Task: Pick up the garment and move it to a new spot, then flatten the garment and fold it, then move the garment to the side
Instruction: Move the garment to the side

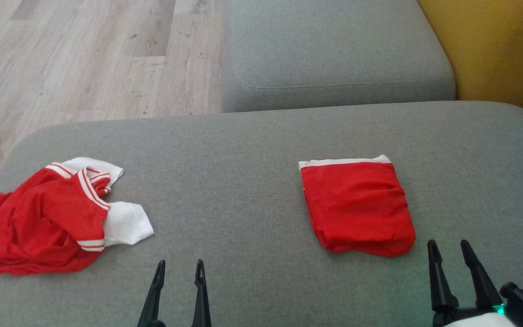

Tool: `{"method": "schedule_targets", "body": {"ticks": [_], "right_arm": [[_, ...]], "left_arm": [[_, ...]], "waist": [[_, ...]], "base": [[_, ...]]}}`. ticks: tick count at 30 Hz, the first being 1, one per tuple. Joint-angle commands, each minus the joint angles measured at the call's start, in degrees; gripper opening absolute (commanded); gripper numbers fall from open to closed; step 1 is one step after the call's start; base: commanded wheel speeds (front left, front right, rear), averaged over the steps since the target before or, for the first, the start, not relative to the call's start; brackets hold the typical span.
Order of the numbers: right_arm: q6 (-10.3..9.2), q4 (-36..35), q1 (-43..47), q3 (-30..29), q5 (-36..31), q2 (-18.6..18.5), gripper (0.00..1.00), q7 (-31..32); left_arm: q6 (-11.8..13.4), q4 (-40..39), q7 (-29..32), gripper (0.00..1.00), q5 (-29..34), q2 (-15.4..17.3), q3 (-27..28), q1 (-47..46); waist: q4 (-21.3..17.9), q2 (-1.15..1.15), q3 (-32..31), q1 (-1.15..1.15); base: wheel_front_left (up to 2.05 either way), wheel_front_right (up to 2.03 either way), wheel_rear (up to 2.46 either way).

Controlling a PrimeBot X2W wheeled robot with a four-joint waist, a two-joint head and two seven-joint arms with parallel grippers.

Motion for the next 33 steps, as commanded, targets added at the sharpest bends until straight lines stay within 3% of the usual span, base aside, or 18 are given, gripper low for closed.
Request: {"method": "schedule_targets", "body": {"ticks": [1, 33], "right_arm": [[-0.04, -2.0, -1.19, 1.12, -0.59, -0.5, 1.0, -0.63], [-0.04, -0.93, -2.95, 2.17, 1.04, -0.9, 1.0, -0.63]], "left_arm": [[-0.26, -1.62, -0.3, 1.0, 0.56, -0.26, 2.29, -1.76], [-0.71, -1.18, -0.3, 1.0, 1.32, -0.26, 1.6, -2.48]], "waist": [[0.02, 0.0, -0.04, 0.0], [0.73, 0.0, 1.96, 0.0]], "base": [[0.0, 0.0, 0.0], [0.0, 0.0, 0.0]]}}
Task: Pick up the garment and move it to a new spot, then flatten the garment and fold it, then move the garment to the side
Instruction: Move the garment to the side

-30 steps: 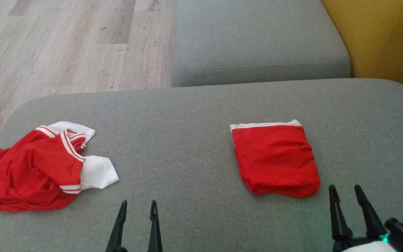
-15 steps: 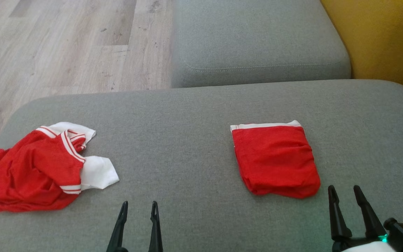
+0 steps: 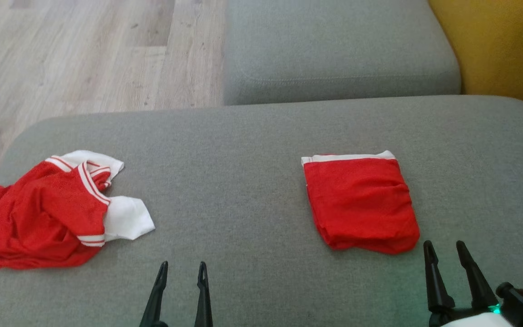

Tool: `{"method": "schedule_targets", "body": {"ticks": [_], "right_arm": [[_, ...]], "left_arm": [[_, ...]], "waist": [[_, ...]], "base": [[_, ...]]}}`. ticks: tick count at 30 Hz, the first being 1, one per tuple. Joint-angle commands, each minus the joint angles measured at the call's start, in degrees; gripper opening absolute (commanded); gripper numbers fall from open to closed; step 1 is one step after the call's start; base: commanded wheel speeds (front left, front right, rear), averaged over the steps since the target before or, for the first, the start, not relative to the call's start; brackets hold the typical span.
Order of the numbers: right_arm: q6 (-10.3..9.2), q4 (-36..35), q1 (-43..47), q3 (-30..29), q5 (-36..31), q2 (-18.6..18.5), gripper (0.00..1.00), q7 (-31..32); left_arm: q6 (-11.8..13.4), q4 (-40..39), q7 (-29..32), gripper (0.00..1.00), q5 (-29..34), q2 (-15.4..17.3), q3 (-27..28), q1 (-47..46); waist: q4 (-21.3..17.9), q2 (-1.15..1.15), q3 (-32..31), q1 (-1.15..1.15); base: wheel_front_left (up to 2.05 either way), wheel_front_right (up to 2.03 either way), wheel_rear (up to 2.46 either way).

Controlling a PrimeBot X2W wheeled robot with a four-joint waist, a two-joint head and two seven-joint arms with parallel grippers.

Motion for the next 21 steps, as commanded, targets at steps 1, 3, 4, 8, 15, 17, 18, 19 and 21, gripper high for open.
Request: {"method": "schedule_targets", "body": {"ticks": [1, 3, 4, 8, 15, 17, 18, 19, 21], "right_arm": [[-0.04, -1.13, -3.21, 1.54, 0.63, -1.45, 1.0, -0.63], [-0.04, -0.07, -4.39, 1.91, 0.81, -2.4, 1.0, -0.63], [-0.04, 0.58, -5.24, 2.21, 0.89, -2.98, 1.0, -0.63], [-0.04, 4.81, -9.4, 2.78, 1.85, -4.91, 1.0, -0.27], [-0.04, 8.95, -17.36, 4.75, 7.2, -8.24, 1.0, 4.51], [-0.04, 10.53, -19.82, 5.19, 8.61, -9.7, 1.0, 6.18], [-0.04, 12.17, -22.13, 5.65, 9.92, -10.98, 1.0, 7.49], [-0.04, 13.09, -23.21, 5.81, 10.6, -11.53, 1.0, 8.16], [-0.04, 14.91, -25.3, 6.56, 11.74, -12.66, 1.0, 9.33]], "left_arm": [[0.05, -1.82, -0.3, 1.0, 0.46, -0.26, 1.49, -2.58], [0.09, -1.79, -0.3, 1.0, 0.61, -0.26, 1.15, -3.0], [0.12, -1.76, -0.3, 1.0, 0.67, -0.26, 0.98, -3.26], [0.2, -1.57, -0.3, 1.0, 0.83, -0.26, 0.06, -4.49], [0.56, -1.63, -0.3, 1.0, 1.01, -0.26, -1.36, -7.4], [0.7, -1.57, -0.3, 1.0, 0.95, -0.26, -1.88, -8.58], [0.85, -1.47, -0.3, 1.0, 0.95, -0.26, -2.49, -9.75], [0.87, -1.33, -0.3, 1.0, 1.08, -0.26, -2.82, -10.36], [1.01, -1.12, -0.3, 1.0, 1.31, -0.26, -3.4, -11.55]], "waist": [[0.42, 0.0, 1.05, 0.0], [0.67, 0.0, 2.1, 0.0], [0.74, 0.0, 2.65, 0.0], [1.08, 0.0, 4.92, 0.0], [1.5, 0.0, 9.75, 0.0], [1.71, 0.0, 11.24, 0.0], [2.0, 0.0, 12.63, 0.0], [2.17, 0.0, 13.28, 0.0], [2.42, 0.0, 14.55, 0.0]], "base": [[0.0, 0.0, 0.0], [0.0, 0.0, 0.0], [0.0, 0.0, 0.0], [0.0, 0.0, 0.0], [0.0, 0.0, 0.0], [0.0, 0.0, 0.0], [0.0, 0.0, 0.0], [0.0, 0.0, 0.0], [0.0, 0.0, 0.0]]}}
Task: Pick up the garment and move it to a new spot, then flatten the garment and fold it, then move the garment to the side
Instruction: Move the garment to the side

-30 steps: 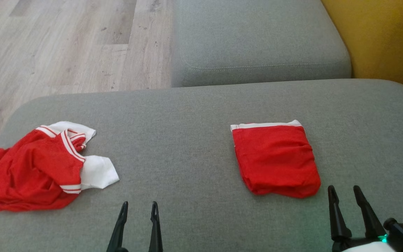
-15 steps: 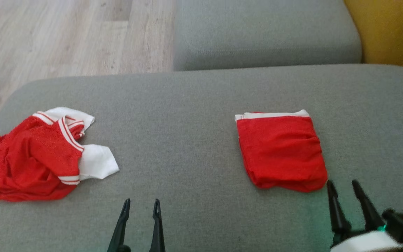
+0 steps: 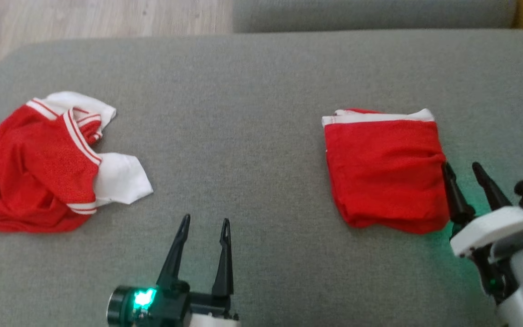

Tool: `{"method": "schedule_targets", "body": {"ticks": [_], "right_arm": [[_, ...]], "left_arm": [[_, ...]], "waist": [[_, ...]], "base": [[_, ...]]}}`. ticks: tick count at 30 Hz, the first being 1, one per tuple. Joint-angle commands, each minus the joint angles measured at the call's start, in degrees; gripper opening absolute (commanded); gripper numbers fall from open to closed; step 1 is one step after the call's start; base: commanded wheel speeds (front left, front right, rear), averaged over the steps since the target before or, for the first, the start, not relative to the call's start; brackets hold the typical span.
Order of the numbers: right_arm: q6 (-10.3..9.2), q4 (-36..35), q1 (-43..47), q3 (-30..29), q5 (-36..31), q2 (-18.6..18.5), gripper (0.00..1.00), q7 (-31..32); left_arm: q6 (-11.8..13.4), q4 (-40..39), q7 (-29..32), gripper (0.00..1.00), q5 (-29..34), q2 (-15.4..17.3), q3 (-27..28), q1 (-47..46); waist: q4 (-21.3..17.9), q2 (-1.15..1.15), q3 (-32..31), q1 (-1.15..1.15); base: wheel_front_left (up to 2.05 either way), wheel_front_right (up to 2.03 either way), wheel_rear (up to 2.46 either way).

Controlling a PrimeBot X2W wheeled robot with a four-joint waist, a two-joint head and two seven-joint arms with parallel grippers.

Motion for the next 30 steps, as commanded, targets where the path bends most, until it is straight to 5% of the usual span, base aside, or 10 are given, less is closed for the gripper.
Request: {"method": "schedule_targets", "body": {"ticks": [1, 7, 9, 10, 21, 30], "right_arm": [[-0.04, -0.77, -2.15, 1.41, 0.88, -1.56, 1.0, 0.23], [-0.04, 4.5, -6.96, 5.05, 4.97, -3.46, 0.95, 2.6], [-0.04, 5.68, -8.1, 6.65, 6.49, -3.8, 0.26, 3.17], [-0.04, 6.06, -8.6, 7.26, 7.22, -4.05, 0.0, 3.3], [-0.04, 8.15, -17.18, 7.58, 6.53, -14.47, 0.0, 0.49], [-0.04, 12.77, -23.67, 1.1, 5.88, -24.49, 0.0, -0.32]], "left_arm": [[0.59, -1.58, -0.3, 1.0, 0.3, -0.19, 1.02, -2.33], [1.22, -1.11, -0.3, 1.0, -0.12, -0.19, -0.31, -4.71], [1.5, -1.0, -0.3, 1.0, -0.26, -0.19, -0.62, -5.22], [1.64, -0.98, -0.3, 1.0, -0.32, -0.19, -0.74, -5.44], [1.79, -2.3, -0.3, 1.0, -0.16, -0.19, -0.49, -8.67], [1.1, -2.08, -0.3, 1.0, 1.98, -0.19, 0.17, -13.01]], "waist": [[0.54, 0.0, 1.61, -0.02], [1.16, 0.0, 4.15, -0.02], [1.21, 0.0, 4.7, -0.02], [1.19, 0.0, 4.91, -0.02], [-3.34, 0.0, 10.75, -0.02], [-5.45, 0.0, 17.66, -0.02]], "base": [[0.0, 0.0, 0.0], [0.0, 0.0, 0.0], [0.0, 0.0, 0.0], [0.0, 0.0, 0.0], [0.0, 0.0, 0.0], [0.0, 0.0, 0.0]]}}
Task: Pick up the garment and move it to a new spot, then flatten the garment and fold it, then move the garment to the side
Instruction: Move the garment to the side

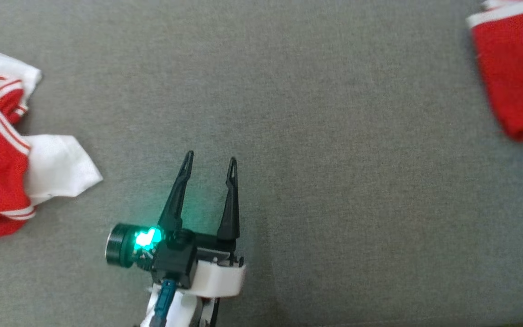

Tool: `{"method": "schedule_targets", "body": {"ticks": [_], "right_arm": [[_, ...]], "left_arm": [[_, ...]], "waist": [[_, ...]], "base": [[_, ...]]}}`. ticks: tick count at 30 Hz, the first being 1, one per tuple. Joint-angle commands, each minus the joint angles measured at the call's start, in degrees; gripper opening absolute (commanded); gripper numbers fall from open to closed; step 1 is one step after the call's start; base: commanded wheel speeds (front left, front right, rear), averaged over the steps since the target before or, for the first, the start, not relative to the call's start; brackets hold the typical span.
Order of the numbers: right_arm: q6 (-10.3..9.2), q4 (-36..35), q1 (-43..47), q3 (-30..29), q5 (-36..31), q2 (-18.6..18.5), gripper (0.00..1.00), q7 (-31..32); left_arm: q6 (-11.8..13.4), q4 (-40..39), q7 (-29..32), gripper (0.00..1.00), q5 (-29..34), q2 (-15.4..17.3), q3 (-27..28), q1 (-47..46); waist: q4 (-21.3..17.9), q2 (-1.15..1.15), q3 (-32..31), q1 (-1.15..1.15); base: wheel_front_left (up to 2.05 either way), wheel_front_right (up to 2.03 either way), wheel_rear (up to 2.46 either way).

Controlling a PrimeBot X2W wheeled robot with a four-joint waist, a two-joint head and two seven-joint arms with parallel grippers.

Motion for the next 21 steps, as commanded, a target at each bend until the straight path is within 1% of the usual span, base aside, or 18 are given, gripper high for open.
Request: {"method": "schedule_targets", "body": {"ticks": [1, 4, 5, 6, 7, 8, 11, 13, 17, 21], "right_arm": [[-0.04, -0.23, -0.37, -1.8, -0.83, -3.74, 0.0, -0.76], [-0.04, 1.17, -1.11, -4.91, -1.71, -5.5, 0.0, -1.54], [-0.04, 1.79, -1.47, -5.97, -2.39, -5.82, 0.03, -2.08], [-0.04, 1.79, -1.47, -5.97, -2.39, -5.82, 0.03, -2.08], [-0.04, 2.57, -1.93, -7.14, -3.28, -6.0, 0.87, -2.79], [-0.04, 3.4, -2.43, -8.25, -4.5, -6.06, 1.0, -3.68], [-0.04, 5.34, -4.01, -10.97, -9.53, -4.95, 1.0, -7.1], [-0.04, 5.59, -4.48, -11.97, -13.12, -2.7, 1.0, -8.66], [-0.04, 3.44, -2.45, -11.14, -17.56, 4.15, 1.0, -9.73], [-0.04, -0.61, 2.99, -8.57, -18.76, 11.0, 1.0, -10.1]], "left_arm": [[-0.19, -1.78, -0.29, 1.0, 1.0, -0.12, 1.6, -1.56], [-0.39, -1.67, -0.29, 1.0, 1.3, -0.12, 1.74, -2.56], [-0.46, -1.59, -0.29, 1.0, 1.35, -0.12, 1.8, -2.83], [-0.46, -1.59, -0.29, 1.0, 1.35, -0.12, 1.8, -2.83], [-0.51, -1.5, -0.29, 1.0, 1.35, -0.12, 1.84, -3.05], [-0.56, -1.36, -0.29, 1.0, 1.31, -0.12, 1.85, -3.23], [-0.64, -0.71, -0.29, 1.0, 0.85, -0.12, 1.73, -3.46], [-0.65, -0.31, -0.29, 1.0, 0.42, -0.12, 1.56, -3.25], [-0.52, 0.15, -0.29, 1.0, -0.53, -0.12, 1.32, -1.82], [-0.29, 0.67, -0.29, 1.0, -1.8, -0.12, 1.65, 0.52]], "waist": [[-1.0, 0.0, 2.77, -0.01], [-0.96, 0.0, 4.15, -0.01], [-0.93, 0.0, 4.38, -0.01], [-0.93, 0.0, 4.38, -0.01], [-0.88, 0.0, 4.51, -0.01], [-0.82, 0.0, 4.53, -0.01], [-0.54, 0.0, 3.28, -0.01], [-0.33, 0.0, 1.34, -0.01], [0.13, 0.0, -3.81, -0.01], [1.07, 0.0, -9.92, -0.01]], "base": [[0.0, 0.0, 0.0], [0.0, 0.0, 0.0], [0.0, 0.0, 0.0], [0.0, 0.0, 0.0], [0.0, 0.0, 0.0], [0.0, 0.0, 0.0], [0.0, 0.0, 0.0], [0.0, 0.0, 0.0], [0.0, 0.0, 0.0], [0.0, 0.0, 0.0]]}}
